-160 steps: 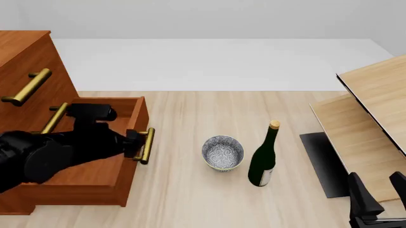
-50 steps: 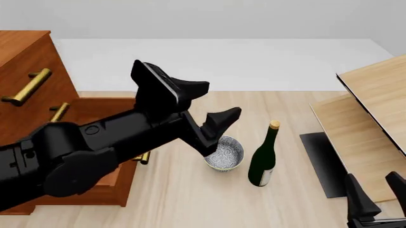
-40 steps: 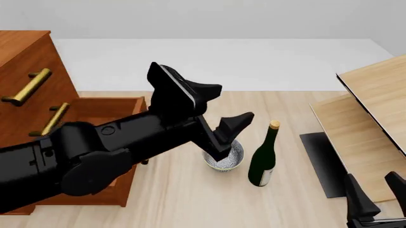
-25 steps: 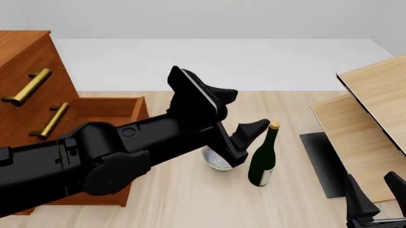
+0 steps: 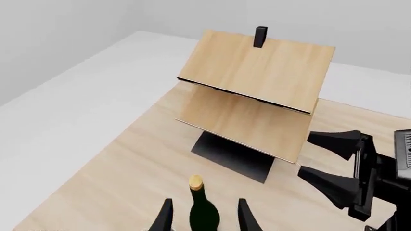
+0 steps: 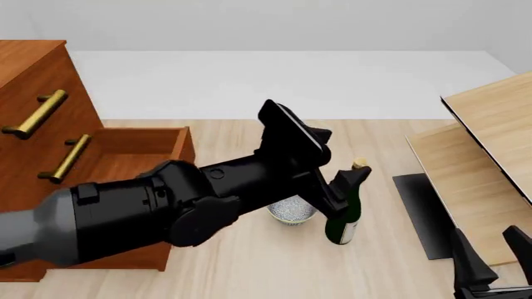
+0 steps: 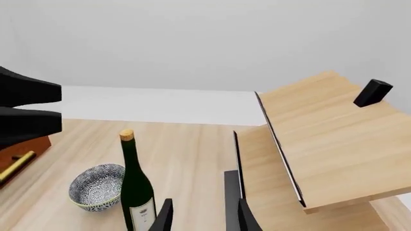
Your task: Put the wine bottle in the bottom drawer of the cabinet.
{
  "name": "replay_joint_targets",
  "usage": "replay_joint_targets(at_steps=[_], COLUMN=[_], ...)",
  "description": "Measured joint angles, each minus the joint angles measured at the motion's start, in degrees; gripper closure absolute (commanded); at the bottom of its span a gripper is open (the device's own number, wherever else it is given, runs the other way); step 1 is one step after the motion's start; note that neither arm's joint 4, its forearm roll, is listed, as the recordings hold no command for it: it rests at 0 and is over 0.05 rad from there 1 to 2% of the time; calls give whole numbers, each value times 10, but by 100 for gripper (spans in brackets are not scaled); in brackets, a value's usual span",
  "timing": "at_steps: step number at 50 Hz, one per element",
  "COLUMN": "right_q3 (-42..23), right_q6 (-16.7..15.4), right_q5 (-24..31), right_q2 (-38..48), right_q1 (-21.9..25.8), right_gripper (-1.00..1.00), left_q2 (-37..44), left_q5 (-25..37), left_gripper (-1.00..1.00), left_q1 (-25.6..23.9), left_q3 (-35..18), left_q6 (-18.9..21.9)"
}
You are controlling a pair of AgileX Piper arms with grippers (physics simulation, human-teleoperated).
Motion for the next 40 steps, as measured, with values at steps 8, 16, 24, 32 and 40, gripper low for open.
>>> replay_joint_targets(at_steps=[8,16,24,32,40], right_q3=[0,0,0,0,0], right_q6=[2,3,5,7,7], right_q5=[0,0,1,0,1], right_q2=[1,1,2,3,3], right_q1=[-1,-3,-5,-7,-8], right_gripper=[-100,-100,-100,-100,-100], left_q2=[22,42,63,83,103], left_q5=[-3,-9,-17,-25,-34], left_gripper=[-100,-100,-100,-100,-100], left_q1=[3,8,14,18,21], left_q3=[-10,-17,-22,-27,-32], left_q6=[-6,-10,-13,-16,-16])
